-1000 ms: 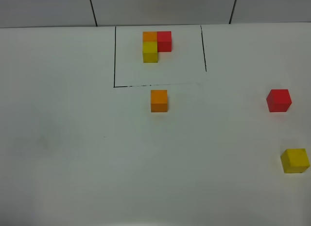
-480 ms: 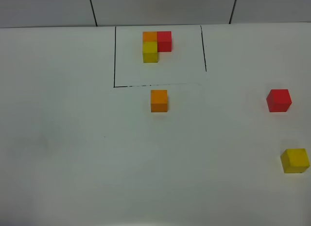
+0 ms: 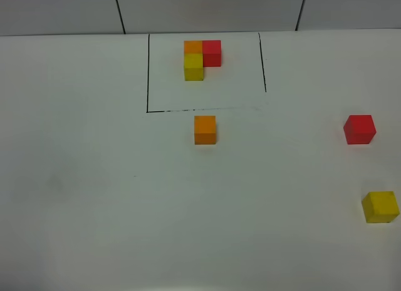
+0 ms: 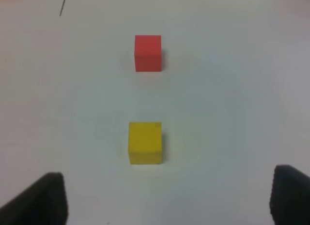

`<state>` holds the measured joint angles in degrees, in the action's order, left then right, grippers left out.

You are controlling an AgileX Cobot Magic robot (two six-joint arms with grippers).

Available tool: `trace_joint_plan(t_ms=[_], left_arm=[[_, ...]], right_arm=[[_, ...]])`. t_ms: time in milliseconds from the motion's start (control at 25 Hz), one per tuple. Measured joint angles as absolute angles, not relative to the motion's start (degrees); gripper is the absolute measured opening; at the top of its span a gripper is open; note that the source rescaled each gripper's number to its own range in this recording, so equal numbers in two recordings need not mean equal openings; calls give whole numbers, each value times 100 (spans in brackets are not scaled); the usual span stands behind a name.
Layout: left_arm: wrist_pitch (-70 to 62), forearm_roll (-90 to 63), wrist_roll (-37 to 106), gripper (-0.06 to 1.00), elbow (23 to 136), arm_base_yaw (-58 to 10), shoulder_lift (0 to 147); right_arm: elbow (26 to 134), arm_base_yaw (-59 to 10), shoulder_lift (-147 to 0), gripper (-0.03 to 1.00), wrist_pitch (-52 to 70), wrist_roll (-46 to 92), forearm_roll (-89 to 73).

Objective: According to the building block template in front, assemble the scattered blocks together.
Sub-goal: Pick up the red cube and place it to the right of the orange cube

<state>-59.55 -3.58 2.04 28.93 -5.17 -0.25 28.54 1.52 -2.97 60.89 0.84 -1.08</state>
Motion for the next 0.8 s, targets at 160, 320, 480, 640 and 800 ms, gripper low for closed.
trace_joint_plan(t_ms=[160, 320, 480, 640, 800], left_arm=[[-5955, -358, 204, 70, 2893, -517, -25], [-5955, -358, 204, 70, 2893, -517, -25], [-5955, -358, 204, 70, 2893, -517, -25], [-5955, -358, 204, 70, 2893, -517, -25], [-5955, -358, 204, 70, 2893, -517, -25]], right_arm=[[2854, 152, -297, 74, 6089, 84, -108], [2854, 152, -297, 74, 6089, 84, -127], [2854, 152, -297, 74, 6089, 84, -133], [2854, 152, -297, 74, 6089, 84, -150], [2854, 152, -297, 74, 6089, 84, -150]])
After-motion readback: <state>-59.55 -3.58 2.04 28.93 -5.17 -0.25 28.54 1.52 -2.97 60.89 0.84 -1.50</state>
